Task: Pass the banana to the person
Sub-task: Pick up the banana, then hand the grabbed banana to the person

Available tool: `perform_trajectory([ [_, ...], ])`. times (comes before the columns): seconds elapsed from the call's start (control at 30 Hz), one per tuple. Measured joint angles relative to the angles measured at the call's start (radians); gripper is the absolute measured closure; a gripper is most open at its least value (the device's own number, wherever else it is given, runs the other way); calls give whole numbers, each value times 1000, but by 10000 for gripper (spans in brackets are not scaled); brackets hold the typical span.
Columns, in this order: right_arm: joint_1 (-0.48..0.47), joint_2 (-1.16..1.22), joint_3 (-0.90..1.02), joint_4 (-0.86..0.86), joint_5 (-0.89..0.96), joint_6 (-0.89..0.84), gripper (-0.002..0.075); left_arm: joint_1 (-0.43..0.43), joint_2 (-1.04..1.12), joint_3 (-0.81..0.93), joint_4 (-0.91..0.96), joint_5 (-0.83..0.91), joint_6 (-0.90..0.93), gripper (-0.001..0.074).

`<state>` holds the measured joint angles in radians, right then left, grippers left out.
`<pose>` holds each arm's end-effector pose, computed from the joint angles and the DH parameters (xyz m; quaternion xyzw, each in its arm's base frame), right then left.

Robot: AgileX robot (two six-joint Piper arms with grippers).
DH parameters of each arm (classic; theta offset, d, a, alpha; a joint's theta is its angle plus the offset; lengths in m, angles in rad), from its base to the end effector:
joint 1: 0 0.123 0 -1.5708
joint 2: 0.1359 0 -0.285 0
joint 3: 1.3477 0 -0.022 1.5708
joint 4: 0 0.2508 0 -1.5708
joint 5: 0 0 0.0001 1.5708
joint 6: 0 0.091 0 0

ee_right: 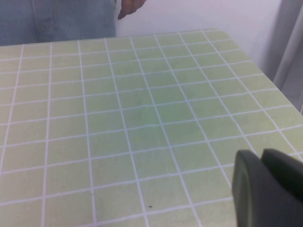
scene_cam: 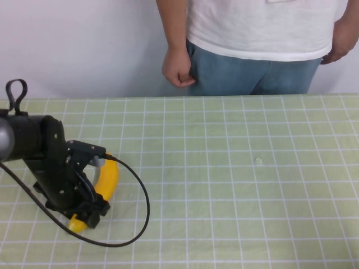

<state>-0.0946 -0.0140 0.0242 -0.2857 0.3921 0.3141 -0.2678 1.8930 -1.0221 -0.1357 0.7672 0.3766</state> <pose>0.0507 -0.0147 0.1720 0.0896 0.7995 -0.0569 0.5912 0.3076 -0.0933 0.1266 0.2701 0.9616 -0.0469 0.0125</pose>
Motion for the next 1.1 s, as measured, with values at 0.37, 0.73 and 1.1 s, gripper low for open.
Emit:
perform_trajectory([
  [0.37, 0, 0, 0, 0, 0, 0, 736, 0, -41, -2, 56, 47, 5, 449],
  [0.73, 0, 0, 0, 0, 0, 0, 736, 0, -323, -16, 98, 70, 178, 451],
  [1.1, 0, 0, 0, 0, 0, 0, 736, -19, -432, -272, 124, 240, 327, 451],
])
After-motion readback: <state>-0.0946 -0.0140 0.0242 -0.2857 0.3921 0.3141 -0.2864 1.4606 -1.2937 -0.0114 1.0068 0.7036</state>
